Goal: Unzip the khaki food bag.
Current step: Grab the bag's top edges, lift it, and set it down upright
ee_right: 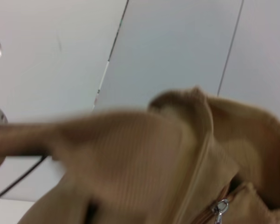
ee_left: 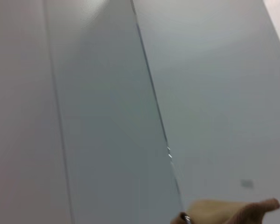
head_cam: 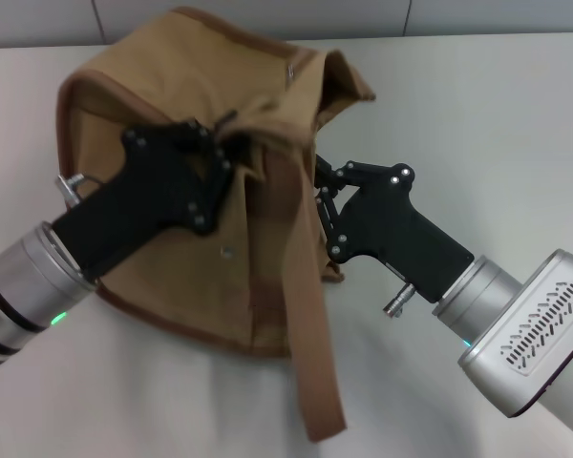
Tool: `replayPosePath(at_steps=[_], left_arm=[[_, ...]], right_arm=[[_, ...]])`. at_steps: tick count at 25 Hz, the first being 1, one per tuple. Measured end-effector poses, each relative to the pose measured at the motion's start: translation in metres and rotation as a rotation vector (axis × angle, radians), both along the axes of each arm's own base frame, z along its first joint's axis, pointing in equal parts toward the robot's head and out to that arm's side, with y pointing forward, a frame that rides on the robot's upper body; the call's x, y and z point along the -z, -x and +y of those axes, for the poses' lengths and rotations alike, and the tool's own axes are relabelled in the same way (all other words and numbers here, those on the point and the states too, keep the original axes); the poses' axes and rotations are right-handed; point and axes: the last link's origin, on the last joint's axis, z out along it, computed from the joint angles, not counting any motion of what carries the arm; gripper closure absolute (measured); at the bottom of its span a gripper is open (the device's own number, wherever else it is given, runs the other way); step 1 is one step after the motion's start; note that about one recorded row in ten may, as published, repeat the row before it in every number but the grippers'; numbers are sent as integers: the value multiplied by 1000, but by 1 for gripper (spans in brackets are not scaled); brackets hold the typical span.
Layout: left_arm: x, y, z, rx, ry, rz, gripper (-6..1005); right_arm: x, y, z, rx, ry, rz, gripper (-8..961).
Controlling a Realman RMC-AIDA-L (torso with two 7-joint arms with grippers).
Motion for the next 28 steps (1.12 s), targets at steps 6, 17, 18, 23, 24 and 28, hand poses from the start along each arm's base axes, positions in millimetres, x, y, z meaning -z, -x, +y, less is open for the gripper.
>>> replayPosePath(at_steps=[6,17,18,23,24,28], left_arm=[[-17,-11,16,-94,-110,-198,924],[-28,-15,29,-234,-167,-427,920],[-28,-16,28,-240,-166,-436,920],[-23,-13,23,-257,-145,-437,918],[-22,-10,21,-267,-142,-433,918],[-22,8,8,-330,-151,-422,917]], right_arm=[[-5,-12,-4,49,-32,0,938],[-28,-52,-20,191,-145,33,920],[-31,-55,-20,199,-153,44,918],[-42,-61,-17,224,-120,131,910],[-44,-61,-15,229,-108,151,908],[-49,-60,-5,253,-99,217,901]])
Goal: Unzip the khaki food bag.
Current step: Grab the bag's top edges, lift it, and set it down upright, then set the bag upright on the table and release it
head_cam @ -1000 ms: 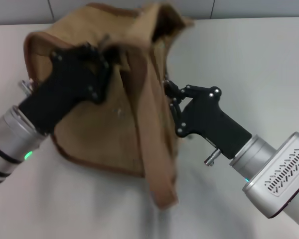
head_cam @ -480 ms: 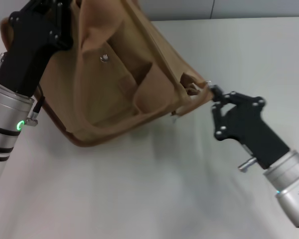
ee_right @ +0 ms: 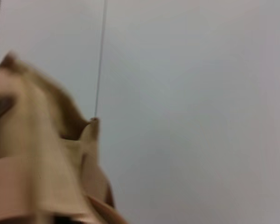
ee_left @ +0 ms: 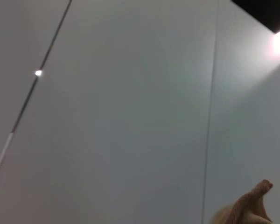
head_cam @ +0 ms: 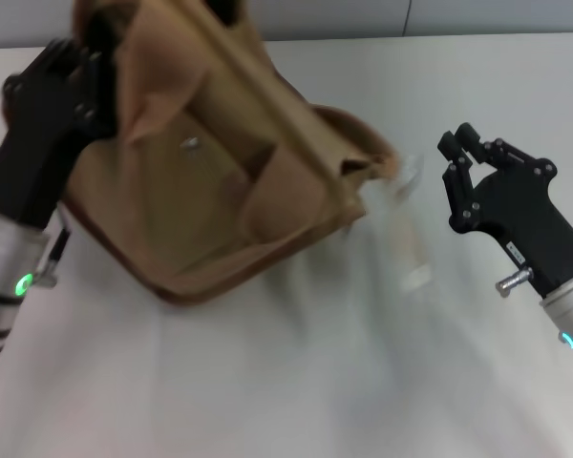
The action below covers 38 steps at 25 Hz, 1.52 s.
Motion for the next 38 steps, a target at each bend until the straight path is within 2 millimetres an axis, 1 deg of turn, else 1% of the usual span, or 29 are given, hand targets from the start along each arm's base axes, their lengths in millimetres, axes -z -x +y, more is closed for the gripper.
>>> replayPosePath(at_steps=[1,4,6,8,9,10,11,14,19,25,30,36,38], left_arm=[[-1,6,-4,-21,-5,1,917],[-10,28,-16,-113,-52,-5,916],[-16,41,-23,-167,-86,-8,915],[-20,50,-30,-203,-105,-8,914],[-20,53,-33,-215,-109,-7,914],[-21,56,-35,-225,-109,-5,914],[-21,57,-36,-232,-108,-4,913],[-20,61,-40,-247,-104,-1,912],[-19,62,-43,-249,-94,3,911],[-15,62,-44,-245,-71,12,909],[-12,60,-44,-232,-52,20,907],[-9,58,-44,-223,-38,26,906],[-9,58,-44,-223,-33,28,905]], right_arm=[[-3,0,5,-1,8,7,899],[-7,-3,10,-11,29,8,894],[-9,-4,16,-37,88,5,891],[-9,-4,20,-80,189,-10,738],[-6,0,25,-128,282,-37,661],[-6,0,25,-128,282,-37,616],[-4,3,26,-150,316,-51,570],[2,14,32,-189,344,-74,434],[15,27,47,-167,329,-104,333],[18,43,64,-170,308,-106,211],[21,55,79,-169,316,-124,149],[25,70,90,-194,330,-143,169],[26,75,94,-202,333,-144,245]])
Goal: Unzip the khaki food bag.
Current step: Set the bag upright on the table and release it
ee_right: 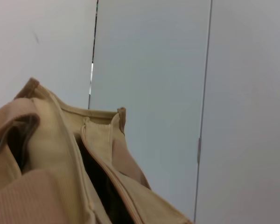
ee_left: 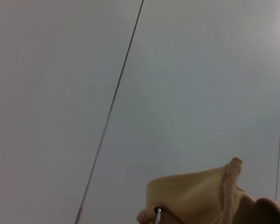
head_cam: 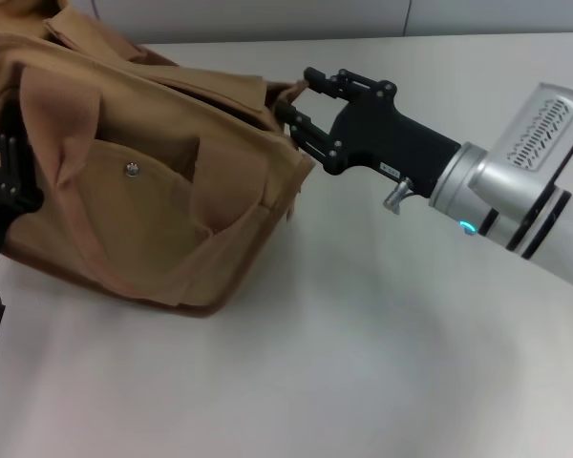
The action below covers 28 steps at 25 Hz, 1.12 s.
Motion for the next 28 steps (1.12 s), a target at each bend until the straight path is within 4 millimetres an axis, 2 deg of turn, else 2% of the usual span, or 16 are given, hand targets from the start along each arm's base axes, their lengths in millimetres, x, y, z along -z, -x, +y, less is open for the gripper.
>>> replayPosePath(at_steps=[3,6,16,20,24,26,28], left_arm=[[1,0,0,2,7,2,904],[1,0,0,2,7,2,903],[2,-2,3,6,12,6,900],[5,-4,6,16,35,16,899],[17,-14,15,63,132,5,897],[29,-26,24,109,231,7,897],[33,-30,27,126,259,17,896]], right_arm=[[2,5,5,-1,10,-15,359],[5,6,7,-3,18,-37,607],[2,10,10,-7,-1,-22,829],[-5,13,18,17,-40,15,870],[-30,11,31,54,-128,108,890],[-56,7,37,57,-163,200,890],[-64,5,39,58,-162,223,889]])
